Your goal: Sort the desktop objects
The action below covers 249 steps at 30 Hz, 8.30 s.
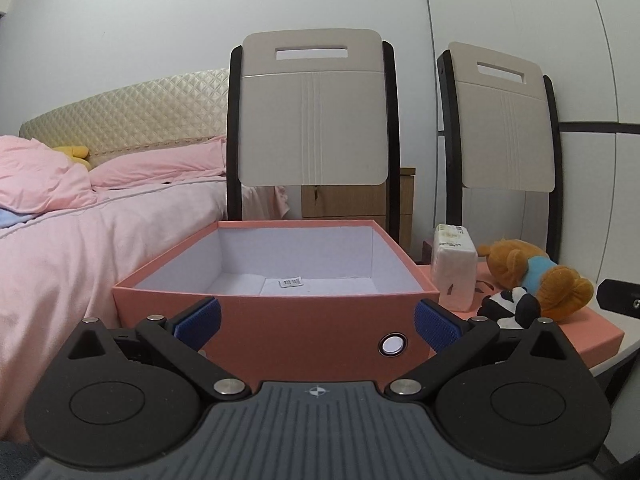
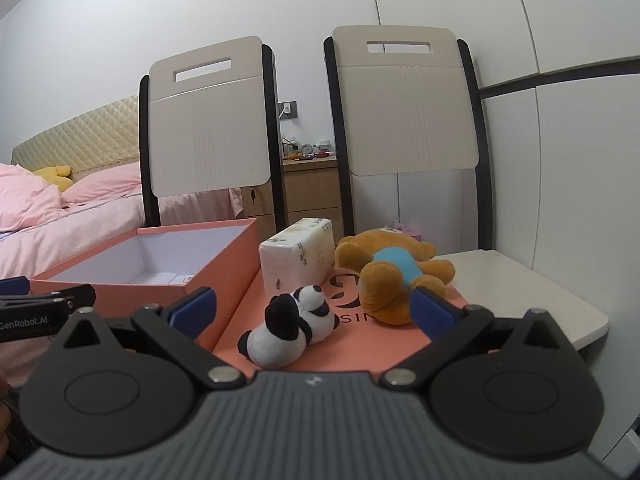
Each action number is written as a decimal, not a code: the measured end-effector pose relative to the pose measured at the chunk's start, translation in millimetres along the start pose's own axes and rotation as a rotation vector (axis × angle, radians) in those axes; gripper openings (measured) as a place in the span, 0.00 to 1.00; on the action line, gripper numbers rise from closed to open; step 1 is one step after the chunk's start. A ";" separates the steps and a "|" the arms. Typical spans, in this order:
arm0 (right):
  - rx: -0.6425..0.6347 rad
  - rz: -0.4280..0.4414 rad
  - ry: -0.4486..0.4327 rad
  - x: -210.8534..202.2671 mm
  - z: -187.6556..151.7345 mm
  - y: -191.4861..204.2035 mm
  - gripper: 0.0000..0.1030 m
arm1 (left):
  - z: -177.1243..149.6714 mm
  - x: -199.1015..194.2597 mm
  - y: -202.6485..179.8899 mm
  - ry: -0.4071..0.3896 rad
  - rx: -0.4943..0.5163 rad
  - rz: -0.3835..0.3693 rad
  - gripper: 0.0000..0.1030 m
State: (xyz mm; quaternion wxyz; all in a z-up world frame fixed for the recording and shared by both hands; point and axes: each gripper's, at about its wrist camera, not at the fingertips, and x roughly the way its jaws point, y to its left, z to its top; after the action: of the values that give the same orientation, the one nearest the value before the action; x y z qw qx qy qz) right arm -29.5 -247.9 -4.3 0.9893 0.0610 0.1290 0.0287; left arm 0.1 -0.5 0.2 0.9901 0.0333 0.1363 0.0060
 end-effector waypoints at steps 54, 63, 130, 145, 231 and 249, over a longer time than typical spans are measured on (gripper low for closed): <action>0.103 0.078 -0.117 32.3 6.5 1.4 1.00 | 2.0 -12.1 0.2 -0.021 0.077 -0.054 1.00; 0.117 0.099 -0.067 44.6 7.2 8.8 1.00 | 1.6 -7.2 14.4 -0.024 0.022 -0.085 1.00; 0.202 0.079 -0.185 34.7 -0.9 -43.7 1.00 | 35.1 105.8 -26.4 -0.025 0.162 -0.076 0.46; 0.088 0.120 -0.058 74.4 -2.7 -6.2 1.00 | 15.0 112.6 -7.0 0.022 0.083 -0.110 0.89; -0.220 0.340 0.590 377.2 59.7 270.7 0.68 | 4.8 44.8 111.5 0.004 -0.198 0.062 1.00; -0.213 0.432 0.416 308.5 101.1 234.3 0.96 | 3.2 37.8 103.8 -0.019 -0.192 0.030 1.00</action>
State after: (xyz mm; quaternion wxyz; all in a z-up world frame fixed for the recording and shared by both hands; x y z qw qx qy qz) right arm 284.8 -4.8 45.1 0.9135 -0.0243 0.3091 0.2633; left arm 37.1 103.6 0.1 0.9897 -0.0598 0.1253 0.0335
